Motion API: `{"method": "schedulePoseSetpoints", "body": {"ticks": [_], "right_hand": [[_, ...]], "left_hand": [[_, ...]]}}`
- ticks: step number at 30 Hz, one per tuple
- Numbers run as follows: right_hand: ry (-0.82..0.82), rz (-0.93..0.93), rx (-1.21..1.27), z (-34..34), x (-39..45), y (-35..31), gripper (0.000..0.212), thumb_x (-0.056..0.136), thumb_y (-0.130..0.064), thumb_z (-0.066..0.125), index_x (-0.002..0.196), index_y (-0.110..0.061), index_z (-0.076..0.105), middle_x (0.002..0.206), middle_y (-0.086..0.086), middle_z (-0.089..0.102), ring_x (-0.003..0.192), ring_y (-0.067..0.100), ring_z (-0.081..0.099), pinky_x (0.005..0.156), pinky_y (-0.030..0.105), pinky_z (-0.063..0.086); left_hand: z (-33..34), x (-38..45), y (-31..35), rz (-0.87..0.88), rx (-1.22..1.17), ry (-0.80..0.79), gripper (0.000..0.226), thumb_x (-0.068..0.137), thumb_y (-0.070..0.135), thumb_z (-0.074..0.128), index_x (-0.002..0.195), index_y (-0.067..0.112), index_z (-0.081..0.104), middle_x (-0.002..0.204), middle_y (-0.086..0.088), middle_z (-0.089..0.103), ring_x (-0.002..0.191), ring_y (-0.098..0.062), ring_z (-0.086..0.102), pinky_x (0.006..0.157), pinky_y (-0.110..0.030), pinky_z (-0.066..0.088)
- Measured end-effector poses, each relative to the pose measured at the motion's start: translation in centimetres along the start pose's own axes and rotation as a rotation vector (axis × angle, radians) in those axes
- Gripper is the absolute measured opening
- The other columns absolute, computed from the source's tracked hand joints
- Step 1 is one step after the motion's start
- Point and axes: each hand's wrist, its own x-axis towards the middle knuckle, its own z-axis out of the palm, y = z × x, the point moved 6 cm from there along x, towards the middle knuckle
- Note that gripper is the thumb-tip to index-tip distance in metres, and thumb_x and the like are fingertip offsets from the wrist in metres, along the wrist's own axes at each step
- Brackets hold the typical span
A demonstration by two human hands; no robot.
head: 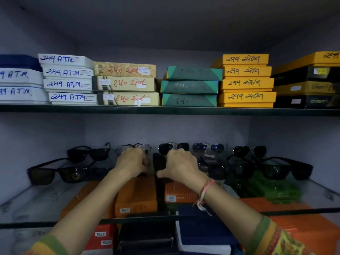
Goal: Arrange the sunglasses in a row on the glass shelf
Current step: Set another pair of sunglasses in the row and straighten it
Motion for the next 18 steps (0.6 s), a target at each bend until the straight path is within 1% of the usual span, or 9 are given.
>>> {"method": "schedulePoseSetpoints", "body": {"ticks": [3,5,6,8,10,12,14,16,18], "right_hand": [[0.054,0.003,0.006,-1.0,0.0,0.6,0.044,0.075,-0.04,0.077,0.101,-0.006,0.067,0.101,0.01,0.069,0.098,0.031,0.067,0.077,0.037,0.055],[0.11,-0.018,0.047,-1.9,-0.1,1.2,0.034,0.076,-0.034,0.077,0.097,-0.008,0.074,0.091,0.008,0.072,0.089,0.028,0.07,0.071,0.033,0.055],[0.128,-0.036,0.097,-2.2,0.0,1.5,0.028,0.077,-0.032,0.077,0.094,-0.01,0.077,0.089,0.007,0.074,0.083,0.026,0.072,0.069,0.032,0.057],[0.154,-0.079,0.235,-2.8,0.1,2.3,0.02,0.08,-0.028,0.077,0.091,-0.012,0.081,0.086,0.006,0.078,0.071,0.021,0.074,0.068,0.031,0.062],[0.171,-0.117,0.294,-3.4,0.1,3.0,0.018,0.082,-0.026,0.076,0.093,-0.013,0.082,0.085,0.005,0.079,0.066,0.021,0.074,0.065,0.032,0.063],[0.212,-0.123,0.312,-4.1,0.1,3.9,0.017,0.081,-0.027,0.078,0.091,-0.013,0.082,0.081,0.003,0.079,0.064,0.021,0.075,0.061,0.035,0.063],[0.254,-0.091,0.351,-4.7,-0.1,4.9,0.017,0.077,-0.029,0.081,0.084,-0.013,0.083,0.075,0.001,0.079,0.058,0.017,0.074,0.055,0.026,0.062],[0.277,-0.06,0.318,-5.0,-0.4,5.5,0.019,0.075,-0.034,0.082,0.079,-0.015,0.083,0.069,0.001,0.078,0.053,0.013,0.072,0.049,0.017,0.056],[0.289,-0.035,0.25,-5.2,-0.4,5.7,0.021,0.074,-0.04,0.081,0.076,-0.019,0.082,0.066,0.0,0.076,0.054,0.012,0.071,0.052,0.021,0.056]], "left_hand": [[-0.8,0.2,-0.2,0.057,-0.001,0.031,0.044,0.08,0.029,0.077,0.122,0.02,0.067,0.115,-0.008,0.067,0.106,-0.026,0.063,0.088,-0.035,0.052],[-1.3,0.3,0.2,0.157,-0.037,0.049,0.052,0.083,0.028,0.074,0.132,0.023,0.06,0.12,-0.007,0.061,0.108,-0.025,0.06,0.091,-0.035,0.051],[-1.5,0.2,0.5,0.203,-0.055,0.052,0.051,0.084,0.028,0.072,0.133,0.024,0.059,0.125,-0.006,0.06,0.11,-0.024,0.059,0.093,-0.034,0.05],[-2.0,0.2,0.7,0.244,-0.087,0.056,0.04,0.086,0.027,0.07,0.125,0.021,0.066,0.13,-0.002,0.064,0.113,-0.02,0.061,0.095,-0.034,0.05],[-2.3,0.3,0.7,0.244,-0.123,0.055,0.031,0.084,0.03,0.071,0.114,0.02,0.074,0.122,-0.001,0.071,0.11,-0.018,0.065,0.093,-0.034,0.053],[-2.7,0.3,0.8,0.244,-0.167,0.048,0.029,0.081,0.032,0.074,0.106,0.018,0.077,0.114,-0.002,0.075,0.103,-0.016,0.068,0.091,-0.035,0.056],[-3.1,0.3,0.8,0.243,-0.23,0.037,0.029,0.079,0.032,0.075,0.102,0.016,0.079,0.11,-0.002,0.076,0.099,-0.014,0.069,0.089,-0.034,0.056],[-3.5,0.2,0.8,0.231,-0.28,0.023,0.027,0.08,0.032,0.074,0.101,0.016,0.079,0.106,-0.002,0.077,0.097,-0.013,0.069,0.087,-0.031,0.056],[-3.8,-0.1,1.0,0.213,-0.283,0.035,0.023,0.082,0.033,0.073,0.097,0.017,0.081,0.1,-0.001,0.078,0.091,-0.013,0.069,0.08,-0.03,0.057]]}}
